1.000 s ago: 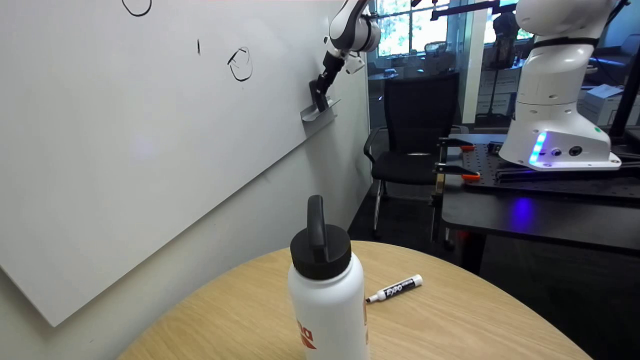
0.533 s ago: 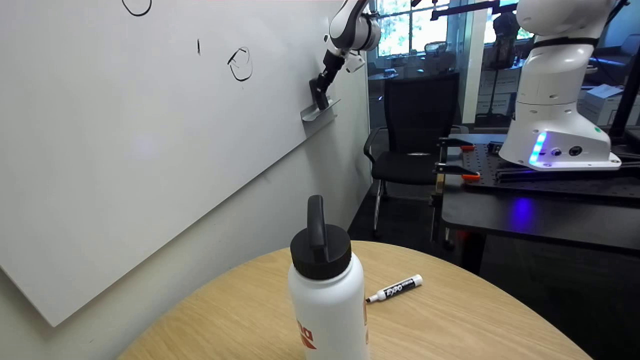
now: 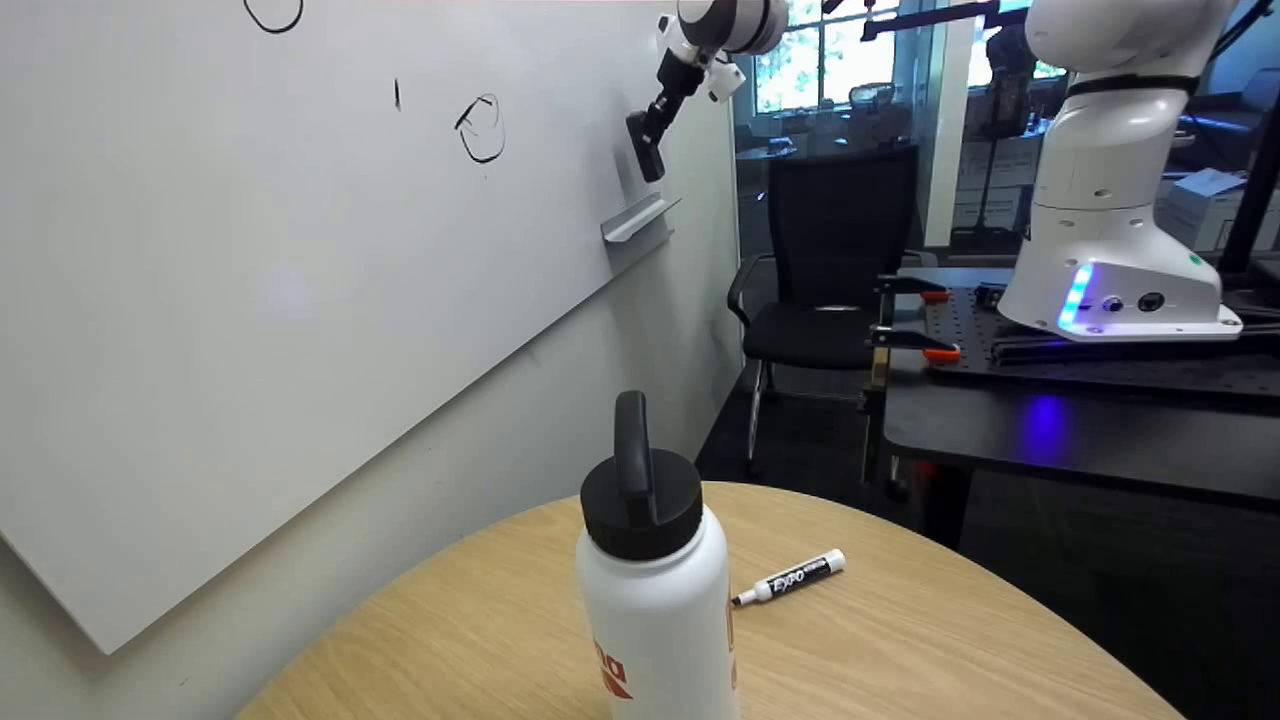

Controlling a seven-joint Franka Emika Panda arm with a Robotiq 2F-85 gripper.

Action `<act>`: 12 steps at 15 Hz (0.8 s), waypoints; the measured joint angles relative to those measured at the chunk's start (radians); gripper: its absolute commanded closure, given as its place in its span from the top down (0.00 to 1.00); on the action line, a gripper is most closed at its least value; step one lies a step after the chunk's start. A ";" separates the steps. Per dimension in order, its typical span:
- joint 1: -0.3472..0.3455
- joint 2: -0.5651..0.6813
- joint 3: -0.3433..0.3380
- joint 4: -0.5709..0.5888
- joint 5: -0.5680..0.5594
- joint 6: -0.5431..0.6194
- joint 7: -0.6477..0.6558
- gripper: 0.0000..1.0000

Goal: Erase the writings on the board

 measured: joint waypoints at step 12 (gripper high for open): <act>0.013 -0.188 0.032 -0.143 -0.204 0.000 0.198 0.53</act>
